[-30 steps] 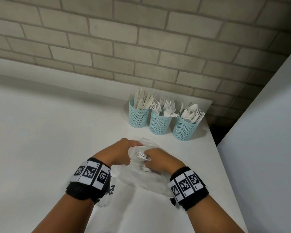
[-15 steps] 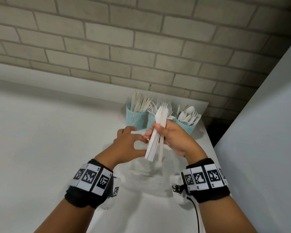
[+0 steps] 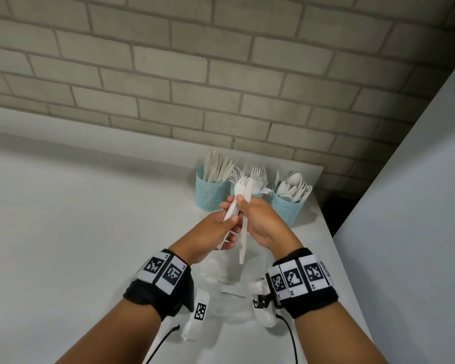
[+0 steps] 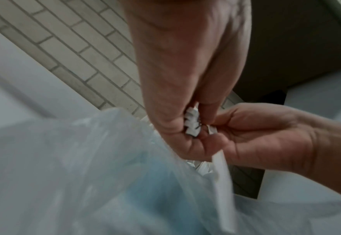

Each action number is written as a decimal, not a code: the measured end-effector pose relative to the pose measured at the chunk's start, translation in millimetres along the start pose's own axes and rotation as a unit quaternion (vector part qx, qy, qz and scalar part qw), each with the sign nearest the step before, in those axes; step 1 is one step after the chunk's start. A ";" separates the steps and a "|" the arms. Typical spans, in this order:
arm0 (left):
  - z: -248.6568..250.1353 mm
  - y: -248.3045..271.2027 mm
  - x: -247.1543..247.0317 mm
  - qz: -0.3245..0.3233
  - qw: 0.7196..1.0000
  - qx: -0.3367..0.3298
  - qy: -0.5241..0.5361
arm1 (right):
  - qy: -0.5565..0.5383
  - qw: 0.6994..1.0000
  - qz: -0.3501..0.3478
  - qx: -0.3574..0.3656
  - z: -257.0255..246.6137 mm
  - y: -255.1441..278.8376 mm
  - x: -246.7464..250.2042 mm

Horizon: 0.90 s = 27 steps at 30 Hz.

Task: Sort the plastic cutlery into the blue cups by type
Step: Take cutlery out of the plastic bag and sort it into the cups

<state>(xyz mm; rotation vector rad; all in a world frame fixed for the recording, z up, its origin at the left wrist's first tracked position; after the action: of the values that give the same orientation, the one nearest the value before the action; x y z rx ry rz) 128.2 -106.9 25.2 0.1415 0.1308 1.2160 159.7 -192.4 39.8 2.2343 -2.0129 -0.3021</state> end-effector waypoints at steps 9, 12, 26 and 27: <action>-7.5 -1.4 21.8 0.102 0.992 0.003 0.071 | -0.046 0.999 -0.007 -0.026 0.5 -5.8 10.3; -8.1 -2.6 26.5 0.126 0.989 0.008 0.079 | 0.015 0.999 0.015 -0.030 -1.1 -8.1 12.4; -10.3 -4.1 62.2 0.215 0.966 -0.026 0.142 | 0.162 0.917 0.225 0.285 -99.1 -48.7 16.3; -10.0 -3.6 63.0 0.213 0.966 -0.028 0.144 | 0.177 0.910 0.231 0.294 -98.8 -54.0 12.6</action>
<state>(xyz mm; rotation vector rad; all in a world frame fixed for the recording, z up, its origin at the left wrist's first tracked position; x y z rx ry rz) 151.3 -48.6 13.2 -0.0623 0.3322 1.6664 235.6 -203.4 123.2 1.7631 -2.5314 0.7940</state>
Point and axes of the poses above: each hand's wrist, its own y-axis away from the middle knuckle, its own x-axis out of the back of the hand, z = x × y, the point moved 7 cm from there along -y, towards the middle knuckle, and after that the axes turned 1 degree about z, right-handed, at the moved point
